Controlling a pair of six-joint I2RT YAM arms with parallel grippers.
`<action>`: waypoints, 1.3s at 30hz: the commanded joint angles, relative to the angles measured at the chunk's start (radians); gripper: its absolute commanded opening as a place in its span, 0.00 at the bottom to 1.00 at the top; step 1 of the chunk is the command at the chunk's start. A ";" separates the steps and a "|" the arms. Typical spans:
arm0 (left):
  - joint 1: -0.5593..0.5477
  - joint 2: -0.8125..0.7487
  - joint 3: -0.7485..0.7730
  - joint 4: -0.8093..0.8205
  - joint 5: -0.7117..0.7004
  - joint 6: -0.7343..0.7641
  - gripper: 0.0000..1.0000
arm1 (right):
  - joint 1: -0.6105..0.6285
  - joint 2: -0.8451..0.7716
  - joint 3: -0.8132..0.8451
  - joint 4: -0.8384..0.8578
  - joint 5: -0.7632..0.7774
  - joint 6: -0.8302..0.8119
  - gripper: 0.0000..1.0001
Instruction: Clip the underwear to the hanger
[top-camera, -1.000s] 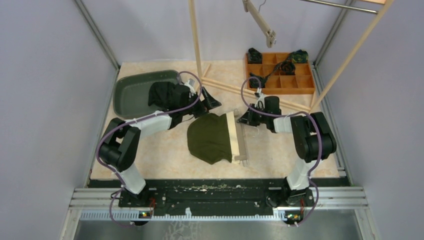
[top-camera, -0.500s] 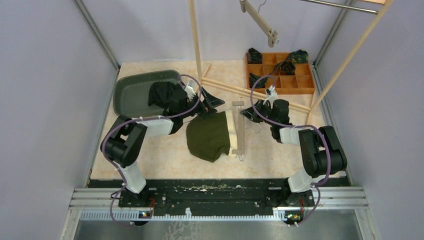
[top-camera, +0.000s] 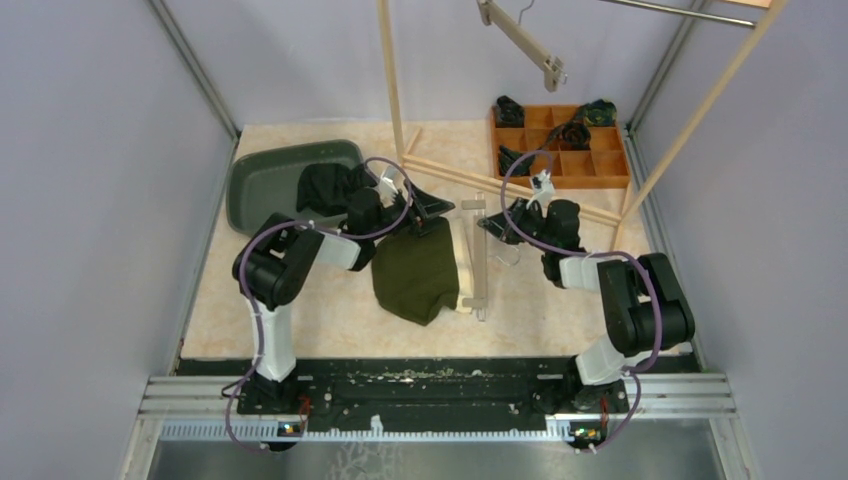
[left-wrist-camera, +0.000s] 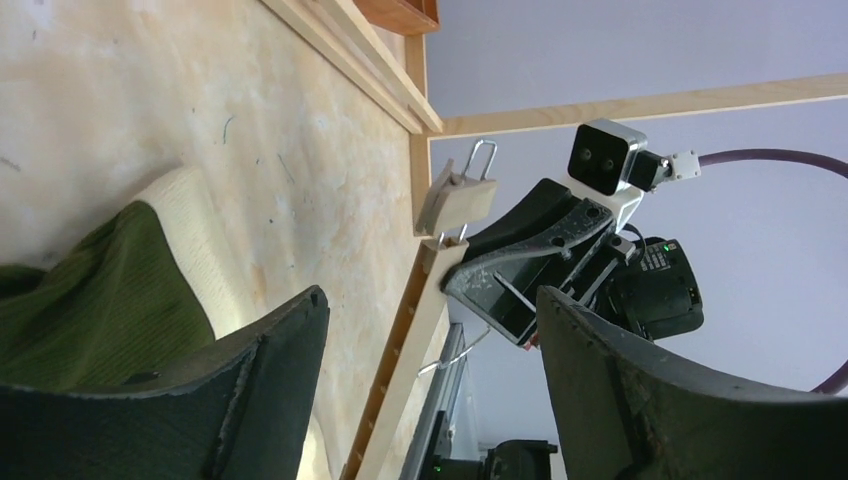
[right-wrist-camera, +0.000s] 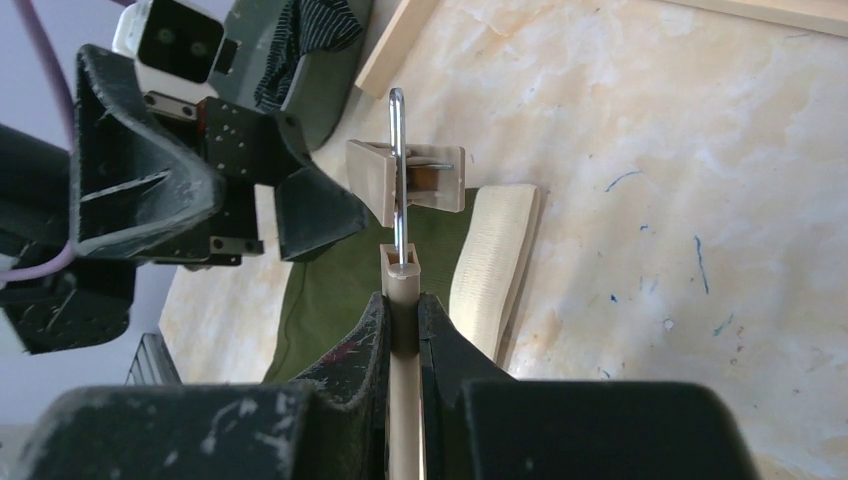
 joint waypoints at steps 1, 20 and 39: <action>-0.007 0.045 0.060 0.156 0.033 -0.025 0.80 | -0.008 -0.037 0.007 0.097 -0.063 0.006 0.00; -0.040 0.160 0.165 0.221 0.055 -0.033 0.57 | -0.006 -0.032 0.002 0.095 -0.113 0.002 0.00; -0.051 0.201 0.162 0.299 0.076 -0.057 0.24 | -0.006 -0.023 -0.001 0.118 -0.118 0.018 0.08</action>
